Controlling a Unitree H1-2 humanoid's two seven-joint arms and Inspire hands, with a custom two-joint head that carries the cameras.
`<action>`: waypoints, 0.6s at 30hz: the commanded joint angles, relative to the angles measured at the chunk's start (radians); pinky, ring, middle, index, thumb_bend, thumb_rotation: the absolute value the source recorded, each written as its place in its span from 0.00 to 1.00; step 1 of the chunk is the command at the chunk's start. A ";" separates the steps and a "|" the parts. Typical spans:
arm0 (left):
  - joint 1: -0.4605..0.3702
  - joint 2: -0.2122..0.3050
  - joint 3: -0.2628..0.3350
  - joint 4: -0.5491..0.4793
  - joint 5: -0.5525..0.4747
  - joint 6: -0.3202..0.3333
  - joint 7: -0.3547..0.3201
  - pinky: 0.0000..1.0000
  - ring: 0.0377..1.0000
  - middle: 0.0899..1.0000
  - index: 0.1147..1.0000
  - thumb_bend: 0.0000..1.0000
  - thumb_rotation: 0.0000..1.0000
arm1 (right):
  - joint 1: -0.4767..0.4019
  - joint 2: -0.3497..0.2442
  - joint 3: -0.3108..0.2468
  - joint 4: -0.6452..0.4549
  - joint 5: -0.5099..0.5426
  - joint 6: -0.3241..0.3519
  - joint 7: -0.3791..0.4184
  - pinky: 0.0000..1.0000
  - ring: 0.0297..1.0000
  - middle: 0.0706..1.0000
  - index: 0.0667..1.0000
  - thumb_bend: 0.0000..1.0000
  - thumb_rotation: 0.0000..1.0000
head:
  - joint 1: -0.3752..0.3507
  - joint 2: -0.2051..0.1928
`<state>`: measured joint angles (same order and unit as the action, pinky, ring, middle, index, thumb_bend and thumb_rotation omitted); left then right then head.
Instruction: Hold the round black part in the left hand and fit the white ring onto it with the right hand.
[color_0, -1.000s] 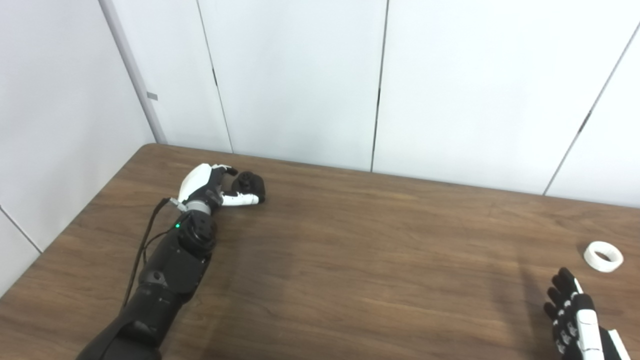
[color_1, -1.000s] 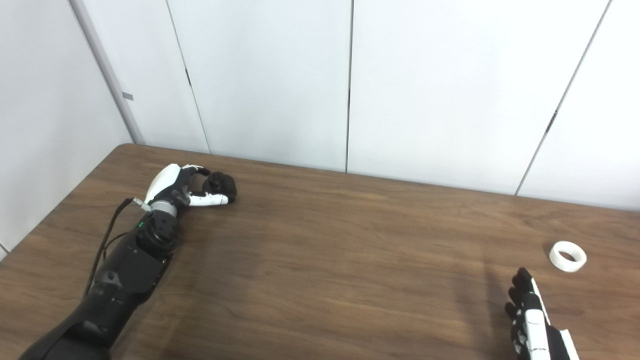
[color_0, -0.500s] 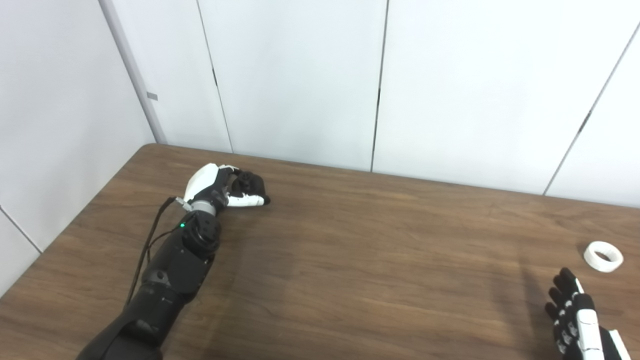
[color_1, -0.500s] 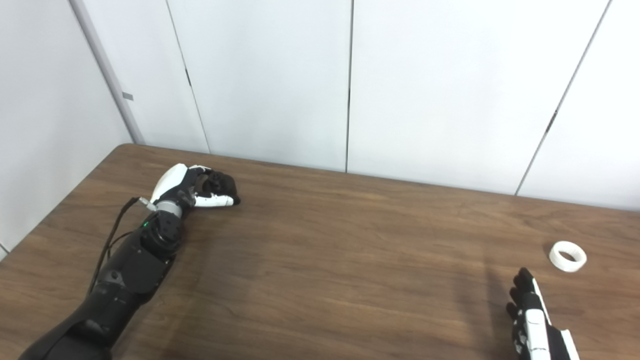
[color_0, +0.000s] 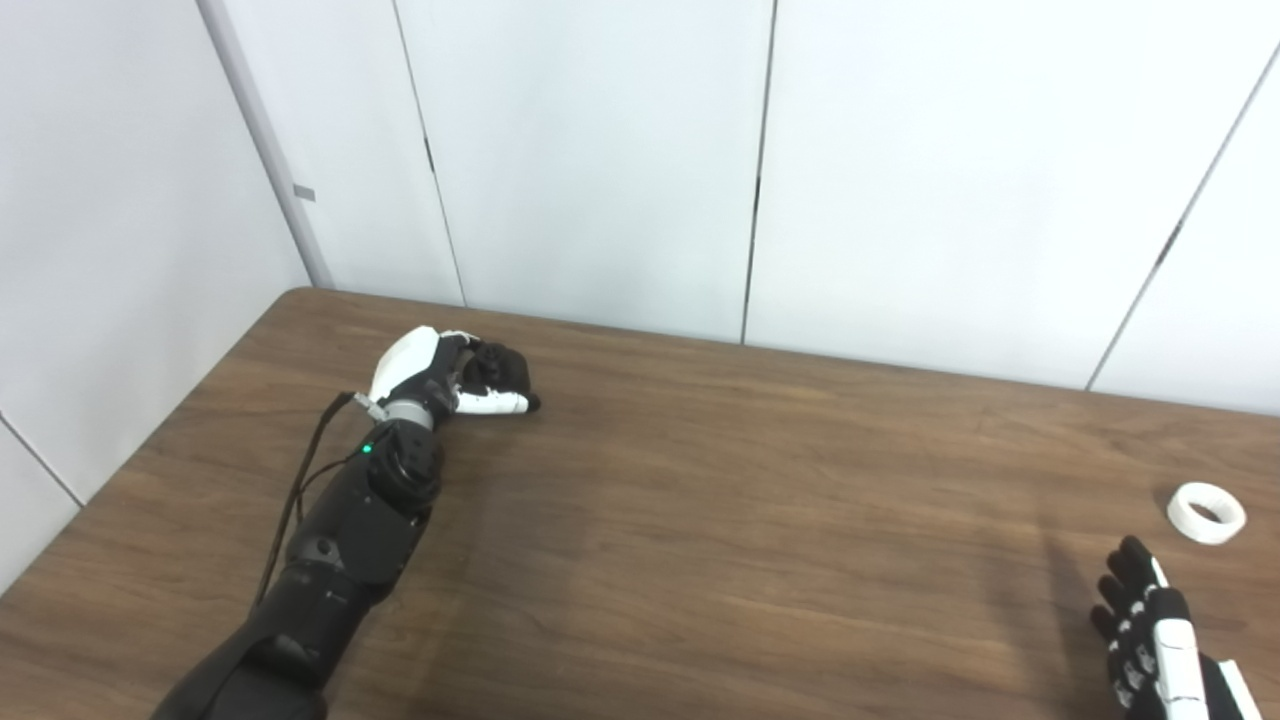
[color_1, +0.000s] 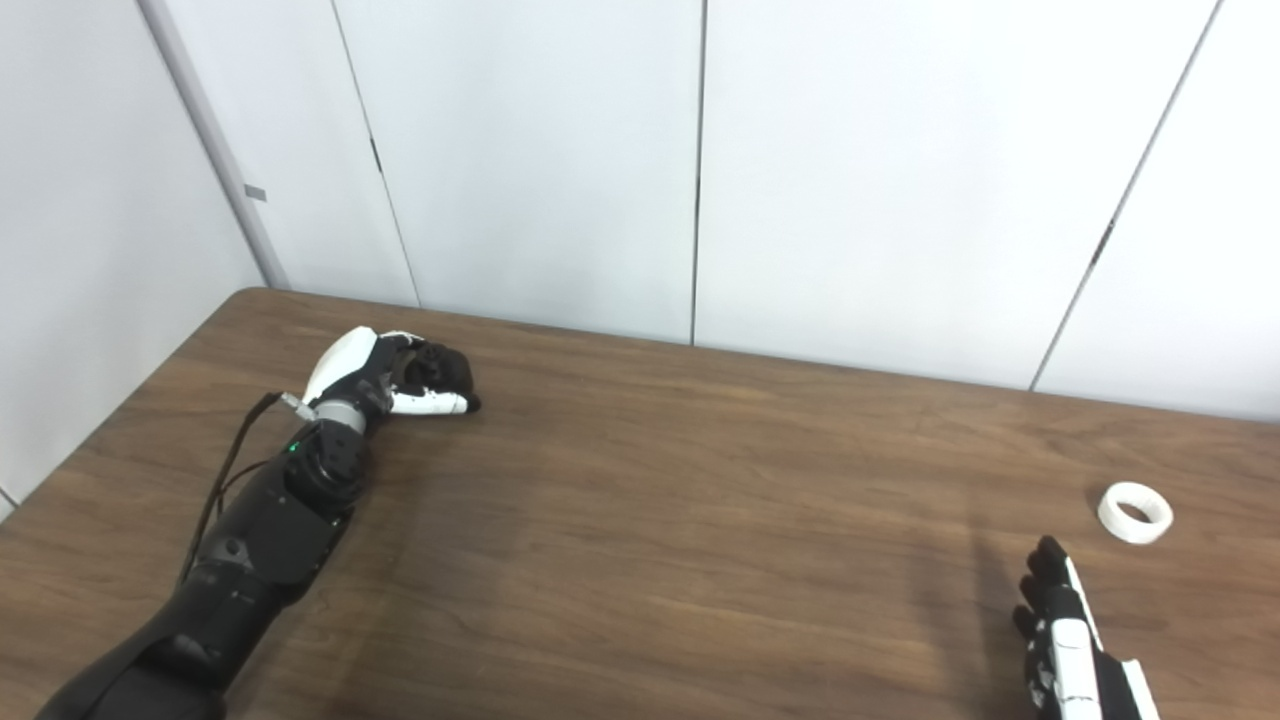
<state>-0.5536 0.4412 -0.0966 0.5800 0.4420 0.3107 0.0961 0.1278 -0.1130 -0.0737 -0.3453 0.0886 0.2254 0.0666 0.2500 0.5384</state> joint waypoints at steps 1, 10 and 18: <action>-0.037 0.030 -0.003 -0.015 0.011 0.009 -0.005 1.00 1.00 0.94 0.75 0.95 0.34 | -0.018 -0.007 -0.009 -0.016 0.010 -0.047 0.003 1.00 1.00 1.00 1.00 0.41 1.00 | 0.001 0.002; -0.037 0.011 0.030 0.012 -0.002 -0.006 0.066 1.00 0.93 0.83 0.50 0.67 0.11 | -0.016 -0.006 -0.017 -0.018 0.022 -0.039 0.003 1.00 1.00 1.00 1.00 0.42 1.00 | 0.002 0.005; -0.026 0.022 0.004 0.014 0.041 -0.014 0.113 0.99 0.85 0.73 0.42 0.52 0.04 | -0.015 -0.016 -0.017 -0.023 0.004 -0.042 0.001 1.00 1.00 1.00 1.00 0.43 1.00 | -0.003 0.009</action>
<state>-0.5534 0.4376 -0.0883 0.5988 0.4656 0.3053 0.1857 0.1279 -0.1201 -0.0838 -0.3452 0.0920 0.2254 0.0665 0.2470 0.5476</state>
